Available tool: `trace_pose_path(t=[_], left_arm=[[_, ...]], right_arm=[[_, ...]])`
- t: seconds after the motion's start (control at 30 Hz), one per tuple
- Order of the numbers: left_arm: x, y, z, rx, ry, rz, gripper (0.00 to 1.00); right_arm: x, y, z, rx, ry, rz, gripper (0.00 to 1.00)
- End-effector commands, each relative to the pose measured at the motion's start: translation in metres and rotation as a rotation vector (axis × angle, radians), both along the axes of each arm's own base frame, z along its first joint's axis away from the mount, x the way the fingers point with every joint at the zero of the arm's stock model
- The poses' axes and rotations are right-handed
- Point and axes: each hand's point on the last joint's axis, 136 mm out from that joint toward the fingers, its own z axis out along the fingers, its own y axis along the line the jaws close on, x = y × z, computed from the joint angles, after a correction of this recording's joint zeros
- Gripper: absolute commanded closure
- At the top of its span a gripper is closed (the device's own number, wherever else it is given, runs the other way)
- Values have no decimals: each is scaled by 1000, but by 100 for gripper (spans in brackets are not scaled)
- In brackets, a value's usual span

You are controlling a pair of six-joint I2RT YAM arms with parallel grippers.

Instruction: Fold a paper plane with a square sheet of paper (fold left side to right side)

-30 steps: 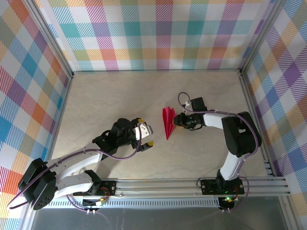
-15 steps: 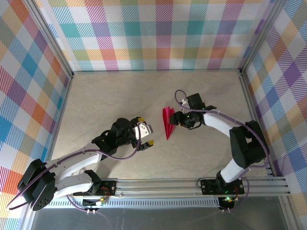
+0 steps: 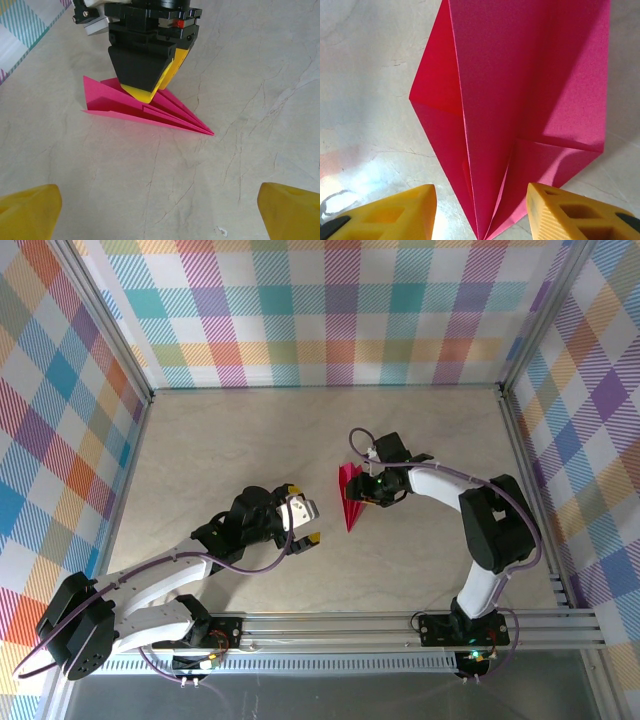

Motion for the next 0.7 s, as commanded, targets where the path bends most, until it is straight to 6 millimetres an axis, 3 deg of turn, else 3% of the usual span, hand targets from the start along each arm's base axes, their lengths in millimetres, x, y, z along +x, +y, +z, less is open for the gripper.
trace_pose_path(t=[0.0,0.67], left_arm=[[6,-2,22,-44,-51,5,0],[7,1,23,-39,-63,15,0]], right_arm=[[1,4,-4,-20,22,3,50],[4,8,-32,-188,50,15,71]])
